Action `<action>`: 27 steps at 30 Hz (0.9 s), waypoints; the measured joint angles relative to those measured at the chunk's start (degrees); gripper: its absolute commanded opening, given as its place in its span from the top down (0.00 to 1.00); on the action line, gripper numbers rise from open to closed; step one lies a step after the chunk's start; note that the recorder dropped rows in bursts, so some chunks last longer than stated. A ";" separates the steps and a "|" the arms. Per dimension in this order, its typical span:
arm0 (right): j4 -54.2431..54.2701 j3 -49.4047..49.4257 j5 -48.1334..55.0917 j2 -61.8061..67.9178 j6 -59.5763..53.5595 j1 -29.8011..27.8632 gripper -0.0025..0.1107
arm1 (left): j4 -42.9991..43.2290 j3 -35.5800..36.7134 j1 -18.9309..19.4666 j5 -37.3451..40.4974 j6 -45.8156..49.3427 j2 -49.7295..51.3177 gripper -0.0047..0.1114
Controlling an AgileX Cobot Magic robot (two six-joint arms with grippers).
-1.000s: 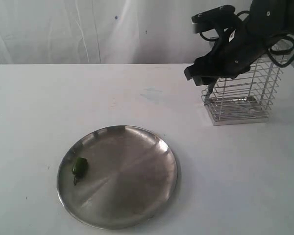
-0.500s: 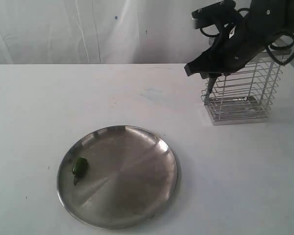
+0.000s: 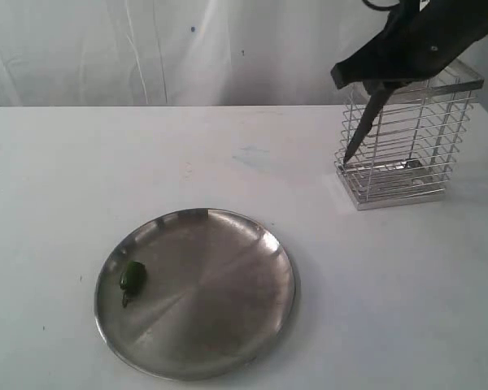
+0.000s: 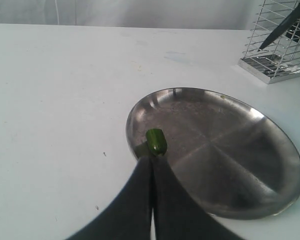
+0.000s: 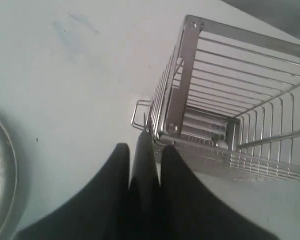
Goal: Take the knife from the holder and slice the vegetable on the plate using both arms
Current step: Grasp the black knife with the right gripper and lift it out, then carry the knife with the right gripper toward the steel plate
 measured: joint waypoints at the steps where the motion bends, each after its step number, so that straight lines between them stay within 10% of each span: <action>1: 0.00 0.00 1.58 -0.90 -0.28 0.00 0.97 | 0.00 0.00 0.00 0.00 0.00 0.00 0.96; 18: 16.48 0.74 13.64 -20.02 -9.88 1.17 0.98 | 0.00 0.00 0.00 0.00 0.00 0.00 0.96; 27: 31.98 12.28 2.52 -29.80 -15.77 9.09 0.98 | 0.00 0.00 0.00 0.00 0.00 0.00 0.96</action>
